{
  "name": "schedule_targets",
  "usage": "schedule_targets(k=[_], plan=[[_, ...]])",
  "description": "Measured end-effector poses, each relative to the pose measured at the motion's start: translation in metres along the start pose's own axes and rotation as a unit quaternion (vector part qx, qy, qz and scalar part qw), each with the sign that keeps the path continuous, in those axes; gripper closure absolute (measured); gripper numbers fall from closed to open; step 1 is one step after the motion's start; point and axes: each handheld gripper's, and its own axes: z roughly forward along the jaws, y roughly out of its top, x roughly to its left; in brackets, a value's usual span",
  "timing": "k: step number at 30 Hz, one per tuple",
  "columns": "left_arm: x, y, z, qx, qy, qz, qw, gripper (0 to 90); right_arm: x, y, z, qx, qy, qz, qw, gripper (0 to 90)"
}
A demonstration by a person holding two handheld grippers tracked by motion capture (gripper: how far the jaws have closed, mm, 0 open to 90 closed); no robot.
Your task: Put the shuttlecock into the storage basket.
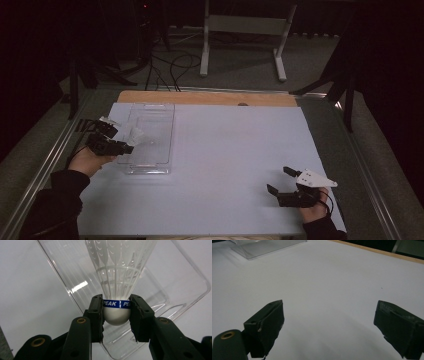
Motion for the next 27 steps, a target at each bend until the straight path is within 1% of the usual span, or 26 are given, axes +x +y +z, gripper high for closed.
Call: schedule_targets(k=[7,9,10,12,14,15,16,17,18,19,21,22,23,24,25,26,27], plan=[[-0.002,0.0,0.005,0.021,-0.005,0.007,0.9997,65.6,-0.001,0.0,0.0,0.0,0.0,0.001,1.0,9.5],[-0.003,0.0,0.005,0.025,-0.001,0.009,0.9997,65.5,-0.001,0.0,0.0,-0.001,0.0,0.002,1.0,9.5],[-0.003,0.001,0.006,0.028,-0.004,0.013,0.9995,65.5,-0.001,0.0,0.0,0.0,0.0,0.002,1.0,9.5],[-0.004,0.001,0.006,0.032,-0.001,0.016,0.9994,65.5,-0.001,0.0,0.0,0.0,0.0,0.002,1.0,9.5],[-0.005,0.002,0.006,0.039,-0.001,0.02,0.999,65.5,-0.001,0.0,-0.001,-0.001,0.0,0.002,1.0,9.5],[-0.005,0.002,0.007,0.047,-0.001,0.024,0.9986,65.5,-0.001,0.0,-0.001,-0.001,0.0,0.002,1.0,9.5],[-0.005,0.002,0.006,0.05,0.004,0.027,0.9984,65.4,-0.001,0.0,-0.001,-0.001,0.0,0.002,1.0,9.5],[-0.004,0.003,0.006,0.052,0.002,0.025,0.9983,65.4,-0.001,0.0,-0.001,-0.001,-0.001,0.002,1.0,9.5],[-0.004,0.003,0.005,0.054,-0.001,0.029,0.9981,65.3,-0.001,0.0,-0.001,-0.001,0.0,0.002,1.0,9.5],[-0.004,0.004,0.005,0.056,0.0,0.026,0.9981,64.9,-0.001,0.0,-0.001,-0.001,0.0,0.003,1.0,9.5],[-0.005,0.004,0.006,0.062,0.005,0.031,0.9976,64.7,-0.001,0.0,-0.001,-0.001,0.0,0.002,1.0,9.5],[-0.006,0.005,0.006,0.065,0.004,0.03,0.9974,64.2,-0.001,0.0,-0.001,-0.001,0.0,0.002,1.0,9.5],[-0.007,0.006,0.006,0.07,0.01,0.027,0.9971,62.1,-0.001,0.0,-0.001,0.0,0.0,0.003,1.0,9.5],[-0.008,0.006,0.006,0.072,0.013,0.03,0.9969,56.0,-0.001,0.0,-0.001,-0.001,0.0,0.003,1.0,9.5],[-0.009,0.007,0.006,0.069,0.012,0.026,0.9972,56.0,-0.001,0.0,-0.001,-0.001,0.0,0.002,1.0,9.5],[-0.011,0.008,0.005,0.069,0.016,0.027,0.9971,50.7,-0.001,0.0,-0.001,0.0,-0.001,0.003,1.0,9.5],[-0.012,0.009,0.004,0.069,0.024,0.029,0.9969,47.4,-0.001,0.0,-0.001,-0.001,0.0,0.003,1.0,9.5]])
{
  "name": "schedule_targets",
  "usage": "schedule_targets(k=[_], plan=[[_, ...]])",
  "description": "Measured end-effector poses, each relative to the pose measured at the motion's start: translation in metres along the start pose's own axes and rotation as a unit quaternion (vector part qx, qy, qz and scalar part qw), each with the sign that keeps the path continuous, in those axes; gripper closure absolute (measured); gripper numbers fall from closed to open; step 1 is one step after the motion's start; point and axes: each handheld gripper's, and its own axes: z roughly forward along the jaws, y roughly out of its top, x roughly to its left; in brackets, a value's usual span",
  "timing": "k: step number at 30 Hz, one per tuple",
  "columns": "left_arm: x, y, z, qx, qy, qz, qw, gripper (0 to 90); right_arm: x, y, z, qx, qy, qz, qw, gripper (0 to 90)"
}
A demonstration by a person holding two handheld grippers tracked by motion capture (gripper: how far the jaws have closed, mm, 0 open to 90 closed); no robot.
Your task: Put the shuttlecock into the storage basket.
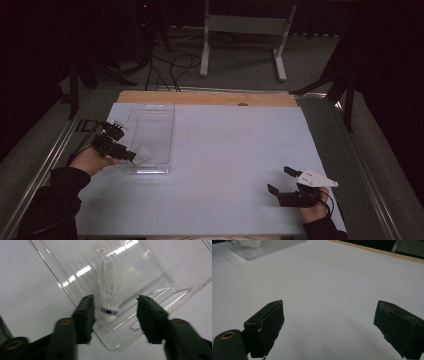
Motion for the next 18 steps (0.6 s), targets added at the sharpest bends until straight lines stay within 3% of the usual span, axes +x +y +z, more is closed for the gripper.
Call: schedule_targets(k=[2,10,13,15,18], plan=[[-0.002,0.002,-0.001,-0.004,0.006,-0.002,1.0,39.3,0.0,0.0,0.0,0.0,-0.001,-0.001,1.0,9.5],[-0.005,0.005,-0.008,-0.028,0.0,-0.002,0.9996,30.3,0.0,0.0,0.0,0.0,-0.001,-0.001,1.0,9.5],[-0.006,0.007,-0.008,-0.029,-0.008,-0.007,0.9995,24.4,0.0,0.0,0.0,0.0,-0.001,-0.001,1.0,9.5],[-0.004,0.008,-0.01,-0.032,-0.035,-0.006,0.9989,14.3,0.0,0.0,0.0,0.0,-0.002,-0.001,1.0,9.5],[-0.004,0.009,-0.011,-0.037,-0.033,-0.009,0.9987,7.6,0.0,0.0,0.0,0.0,-0.002,-0.001,1.0,9.5]])
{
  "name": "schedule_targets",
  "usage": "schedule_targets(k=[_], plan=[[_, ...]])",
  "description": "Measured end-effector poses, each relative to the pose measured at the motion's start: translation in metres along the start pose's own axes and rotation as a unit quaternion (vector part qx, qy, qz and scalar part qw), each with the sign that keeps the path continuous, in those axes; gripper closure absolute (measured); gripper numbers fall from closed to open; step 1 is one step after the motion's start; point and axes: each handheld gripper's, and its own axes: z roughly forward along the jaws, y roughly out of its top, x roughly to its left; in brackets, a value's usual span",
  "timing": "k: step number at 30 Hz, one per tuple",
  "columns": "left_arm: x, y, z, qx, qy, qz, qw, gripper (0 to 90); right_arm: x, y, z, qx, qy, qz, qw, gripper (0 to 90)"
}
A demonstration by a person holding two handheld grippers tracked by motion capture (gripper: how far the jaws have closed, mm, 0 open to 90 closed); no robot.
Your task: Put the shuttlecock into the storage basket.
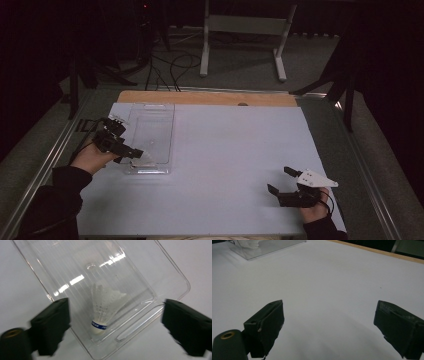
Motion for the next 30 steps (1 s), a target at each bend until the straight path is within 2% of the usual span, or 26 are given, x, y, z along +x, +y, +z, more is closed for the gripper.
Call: schedule_targets(k=[2,4,6,8,10,12,17,19,23,26,27,30], plan=[[-0.001,0.001,0.0,-0.002,0.002,0.005,1.0,0.9,0.0,0.0,0.0,0.0,-0.001,-0.001,1.0,9.5],[-0.002,0.002,0.0,-0.014,0.004,0.02,0.9997,0.0,0.0,0.0,0.0,0.0,0.0,-0.001,1.0,9.5],[-0.003,0.003,-0.001,-0.02,0.007,0.021,0.9996,0.0,0.0,0.0,0.0,0.0,0.0,0.0,1.0,9.5],[-0.002,0.004,-0.001,-0.031,0.0,0.023,0.9993,0.0,0.0,0.0,0.0,0.0,0.0,0.0,1.0,9.5],[-0.003,0.005,-0.001,-0.031,0.005,0.028,0.9991,0.0,0.0,0.0,0.0,0.0,0.001,0.0,1.0,9.5],[-0.003,0.006,0.0,-0.036,-0.005,0.026,0.999,0.0,0.0,0.0,0.0,0.0,0.0,-0.001,1.0,9.5],[-0.007,0.01,0.0,-0.049,-0.015,0.039,0.998,0.0,0.0,0.0,0.0,0.0,-0.001,-0.001,1.0,9.5],[-0.01,0.012,-0.001,-0.049,-0.005,0.047,0.9977,0.0,0.0,-0.001,0.0,0.0,-0.001,0.0,1.0,9.5],[-0.014,0.015,-0.001,-0.056,-0.007,0.064,0.9964,0.0,0.0,0.0,0.0,0.001,-0.002,-0.001,1.0,9.5],[-0.017,0.02,-0.002,-0.063,-0.011,0.057,0.9963,0.0,0.0,-0.001,0.0,0.002,-0.003,-0.001,1.0,9.5],[-0.018,0.021,-0.002,-0.065,-0.006,0.057,0.9962,0.0,0.0,0.0,0.0,0.001,-0.002,0.0,1.0,9.5],[-0.022,0.026,-0.001,-0.076,0.0,0.065,0.995,0.0,0.0,0.0,-0.001,0.0,-0.002,-0.001,1.0,9.5]])
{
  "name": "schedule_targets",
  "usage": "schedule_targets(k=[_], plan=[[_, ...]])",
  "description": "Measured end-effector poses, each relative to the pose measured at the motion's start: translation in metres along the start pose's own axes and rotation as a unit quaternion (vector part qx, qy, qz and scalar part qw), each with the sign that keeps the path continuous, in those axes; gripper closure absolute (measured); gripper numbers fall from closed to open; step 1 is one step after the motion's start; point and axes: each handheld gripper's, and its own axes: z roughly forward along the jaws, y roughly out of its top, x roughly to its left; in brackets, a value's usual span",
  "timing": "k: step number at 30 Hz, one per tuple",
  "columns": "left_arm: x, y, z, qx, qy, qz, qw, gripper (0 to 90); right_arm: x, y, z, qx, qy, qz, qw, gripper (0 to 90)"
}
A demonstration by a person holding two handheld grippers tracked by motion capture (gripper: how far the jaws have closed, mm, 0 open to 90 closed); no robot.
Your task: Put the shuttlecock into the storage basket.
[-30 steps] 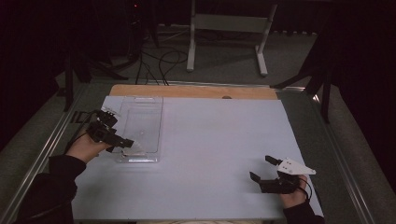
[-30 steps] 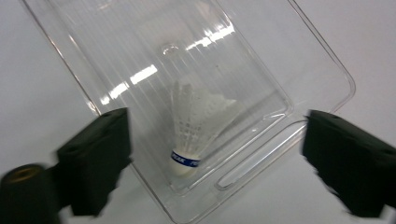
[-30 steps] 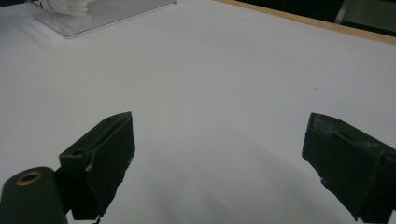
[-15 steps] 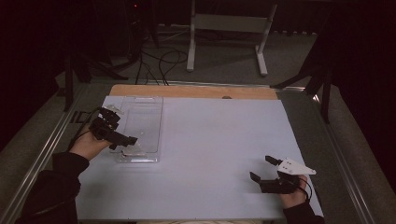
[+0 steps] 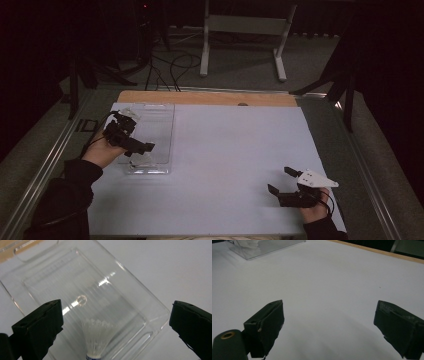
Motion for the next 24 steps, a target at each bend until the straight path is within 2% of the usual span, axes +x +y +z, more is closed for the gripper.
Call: schedule_targets(k=[6,8,10,12,19,20,21,22,24], plan=[[-0.009,0.012,0.003,-0.006,-0.015,0.011,0.9998,0.0,0.0,0.0,0.0,-0.001,0.0,0.0,1.0,9.5],[-0.013,0.014,0.005,-0.006,-0.009,0.02,0.9997,0.0,0.0,0.0,-0.001,-0.001,0.001,0.001,1.0,9.5],[-0.017,0.017,0.006,-0.01,-0.015,0.029,0.9994,0.0,0.0,0.0,-0.001,-0.001,0.001,0.001,1.0,9.5],[-0.023,0.02,0.007,-0.022,-0.002,0.047,0.9987,0.0,0.0,0.0,-0.001,-0.001,0.0,0.001,1.0,9.5],[-0.041,0.03,0.018,-0.03,-0.035,0.066,0.9968,0.0,0.0,0.0,-0.001,-0.001,0.001,0.001,1.0,9.5],[-0.044,0.031,0.019,-0.036,-0.037,0.075,0.9958,0.0,0.0,0.0,-0.001,-0.002,0.002,0.001,1.0,9.5],[-0.044,0.031,0.019,-0.036,-0.037,0.075,0.9958,0.0,0.0,0.0,-0.001,-0.002,0.002,0.001,1.0,9.5],[-0.049,0.034,0.022,-0.04,-0.044,0.088,0.9943,0.0,0.0,0.0,-0.001,-0.001,0.002,0.001,1.0,9.5],[-0.054,0.037,0.025,-0.047,-0.057,0.093,0.9929,0.0,0.0,0.0,0.0,-0.001,0.002,0.0,1.0,9.5]])
